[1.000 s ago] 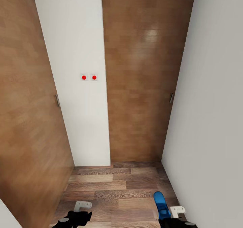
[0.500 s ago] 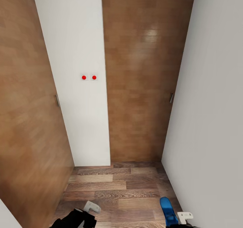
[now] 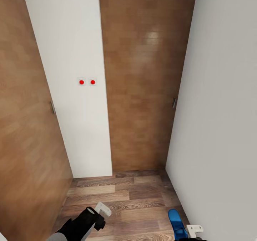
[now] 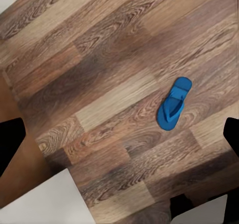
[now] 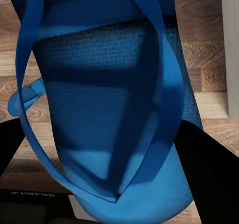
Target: In the bedroom, move the book from the bed onto either nightstand, and place the two sandals side by side next to the bed.
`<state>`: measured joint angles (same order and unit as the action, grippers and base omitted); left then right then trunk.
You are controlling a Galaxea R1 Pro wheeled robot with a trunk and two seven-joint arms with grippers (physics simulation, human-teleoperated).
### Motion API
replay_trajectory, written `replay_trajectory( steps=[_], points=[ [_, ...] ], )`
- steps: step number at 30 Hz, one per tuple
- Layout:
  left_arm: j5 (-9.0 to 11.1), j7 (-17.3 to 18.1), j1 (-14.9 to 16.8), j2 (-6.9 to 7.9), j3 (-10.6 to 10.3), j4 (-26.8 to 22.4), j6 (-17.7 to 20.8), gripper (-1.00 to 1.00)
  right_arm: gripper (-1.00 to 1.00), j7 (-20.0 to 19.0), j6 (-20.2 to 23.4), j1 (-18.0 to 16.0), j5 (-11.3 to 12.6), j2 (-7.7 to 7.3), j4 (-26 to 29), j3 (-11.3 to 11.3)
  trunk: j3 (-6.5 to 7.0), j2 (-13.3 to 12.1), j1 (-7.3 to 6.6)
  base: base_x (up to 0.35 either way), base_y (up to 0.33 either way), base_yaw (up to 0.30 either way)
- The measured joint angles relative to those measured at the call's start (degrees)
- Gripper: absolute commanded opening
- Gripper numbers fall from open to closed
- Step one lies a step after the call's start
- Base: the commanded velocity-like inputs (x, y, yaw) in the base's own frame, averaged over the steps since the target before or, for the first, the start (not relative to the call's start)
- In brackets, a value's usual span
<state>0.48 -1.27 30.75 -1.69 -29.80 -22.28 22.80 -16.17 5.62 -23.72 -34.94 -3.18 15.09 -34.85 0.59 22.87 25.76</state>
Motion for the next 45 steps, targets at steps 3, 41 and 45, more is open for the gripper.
replay_trajectory(
  steps=[3,41,45],
  points=[
    [-0.32,0.01,-0.01,-0.01,0.03,-0.52,0.25,1.0,-1.0,0.0,0.0,0.0,-0.01,0.02,-0.01,-0.03,0.0,0.0,0.0,0.0,0.0,-0.034],
    [-0.83,-0.16,-0.01,-0.54,-0.02,-1.02,0.47,1.0,-1.0,-0.03,-0.08,0.0,0.02,0.5,-0.36,0.01,0.15,0.0,0.0,0.0,0.0,-0.143],
    [-0.85,-0.21,-0.01,-0.54,-0.01,-1.03,0.47,1.0,-1.0,-0.05,-0.08,0.0,0.03,0.51,-0.36,0.01,0.15,0.0,0.0,0.0,0.0,-0.008]
  ],
)
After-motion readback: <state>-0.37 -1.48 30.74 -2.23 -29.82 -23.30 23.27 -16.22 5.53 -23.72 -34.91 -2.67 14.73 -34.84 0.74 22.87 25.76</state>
